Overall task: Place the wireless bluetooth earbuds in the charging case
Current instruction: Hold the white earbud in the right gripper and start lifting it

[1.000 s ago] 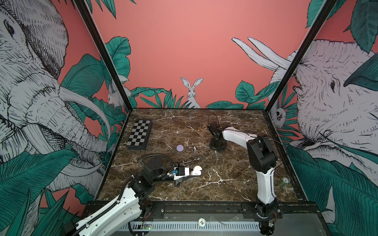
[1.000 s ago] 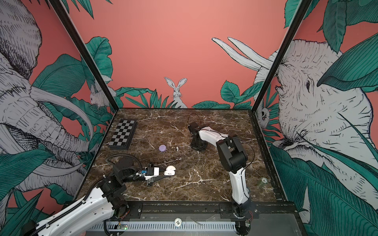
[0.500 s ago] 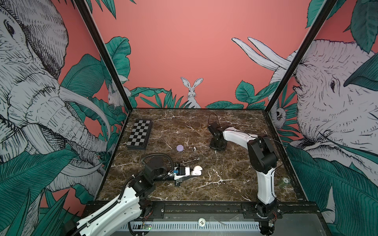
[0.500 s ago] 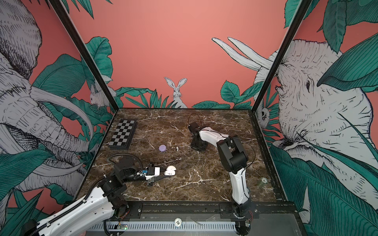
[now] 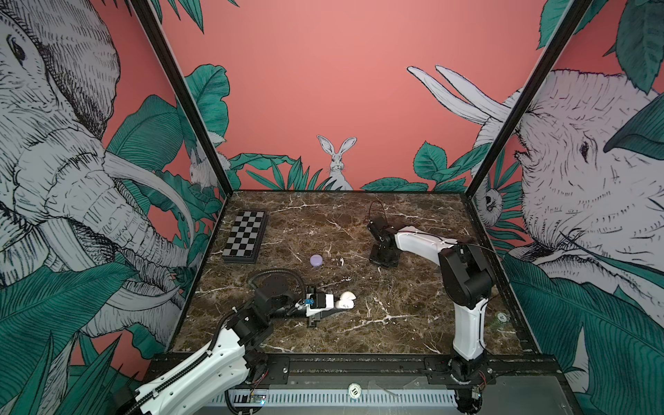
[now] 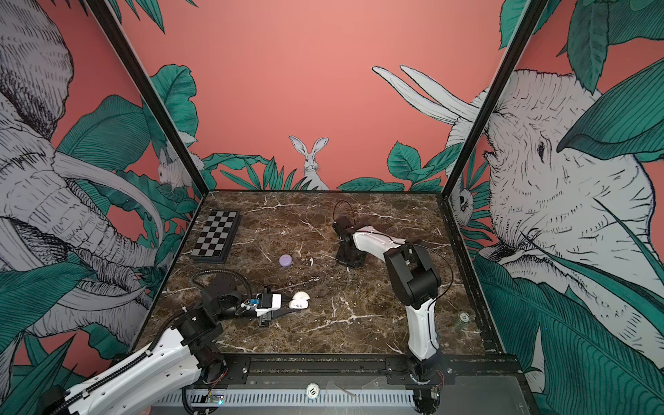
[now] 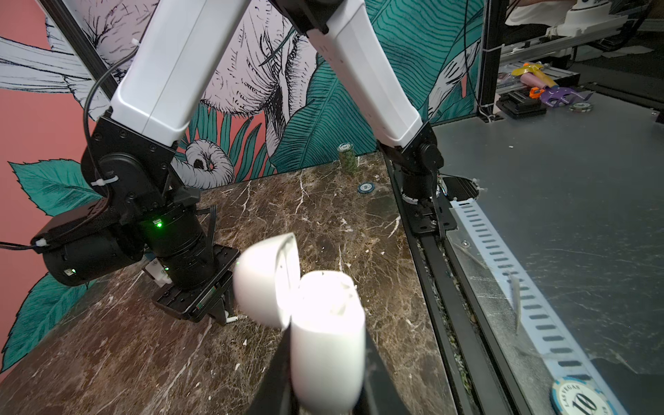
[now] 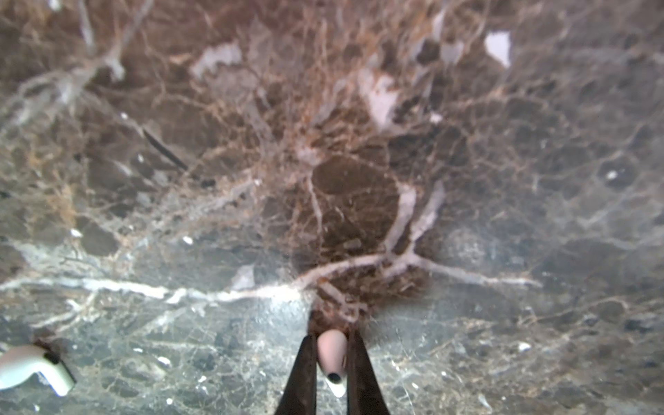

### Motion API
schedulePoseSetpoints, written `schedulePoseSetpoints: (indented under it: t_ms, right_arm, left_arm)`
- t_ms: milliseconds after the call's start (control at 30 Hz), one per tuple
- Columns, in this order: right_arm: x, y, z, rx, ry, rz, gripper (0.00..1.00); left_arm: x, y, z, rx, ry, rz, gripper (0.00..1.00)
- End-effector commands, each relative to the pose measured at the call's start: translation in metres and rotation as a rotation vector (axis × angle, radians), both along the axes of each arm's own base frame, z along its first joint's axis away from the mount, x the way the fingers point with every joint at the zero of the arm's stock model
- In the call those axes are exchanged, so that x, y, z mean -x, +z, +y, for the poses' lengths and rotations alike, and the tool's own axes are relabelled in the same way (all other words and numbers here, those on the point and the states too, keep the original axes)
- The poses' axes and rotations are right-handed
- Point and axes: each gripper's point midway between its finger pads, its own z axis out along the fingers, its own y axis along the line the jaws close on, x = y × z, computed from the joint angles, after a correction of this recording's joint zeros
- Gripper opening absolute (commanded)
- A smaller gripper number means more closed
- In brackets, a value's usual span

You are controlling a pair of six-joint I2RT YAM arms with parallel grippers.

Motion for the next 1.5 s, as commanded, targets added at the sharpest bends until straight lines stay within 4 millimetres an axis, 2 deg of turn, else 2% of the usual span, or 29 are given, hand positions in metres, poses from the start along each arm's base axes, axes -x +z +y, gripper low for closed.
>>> schedulePoseSetpoints:
  t_ms: [0, 400, 467, 733, 1033, 1367, 1433, 1467]
  right_arm:
    - [0.005, 0.007, 0.002, -0.029, 0.027, -0.007, 0.00]
    - [0.008, 0.024, 0.004, -0.075, 0.032, -0.056, 0.00]
    - [0.017, 0.018, -0.002, -0.064, 0.030, -0.035, 0.00]
    - [0.020, 0.032, 0.004, -0.100, 0.058, -0.093, 0.00]
    - [0.031, 0.036, 0.010, -0.183, 0.068, -0.124, 0.00]
    - [0.037, 0.064, 0.018, -0.280, 0.120, -0.199, 0.00]
    - [0.039, 0.064, 0.019, -0.291, 0.130, -0.205, 0.00]
    - [0.039, 0.074, 0.021, -0.315, 0.136, -0.231, 0.00]
  left_arm:
    - [0.004, 0.012, -0.001, 0.020, -0.025, -0.036, 0.00]
    - [0.003, 0.012, -0.002, 0.017, -0.026, -0.033, 0.00]
    - [0.003, 0.012, -0.002, 0.017, -0.026, -0.033, 0.00]
    - [0.002, 0.011, -0.002, 0.014, -0.021, -0.033, 0.00]
    - [0.002, 0.010, -0.002, 0.011, -0.021, -0.030, 0.00]
    - [0.000, 0.009, -0.003, 0.009, -0.015, -0.027, 0.00]
    - [0.000, 0.009, -0.003, 0.009, -0.014, -0.026, 0.00]
    - [0.000, 0.009, -0.003, 0.010, -0.015, -0.024, 0.00]
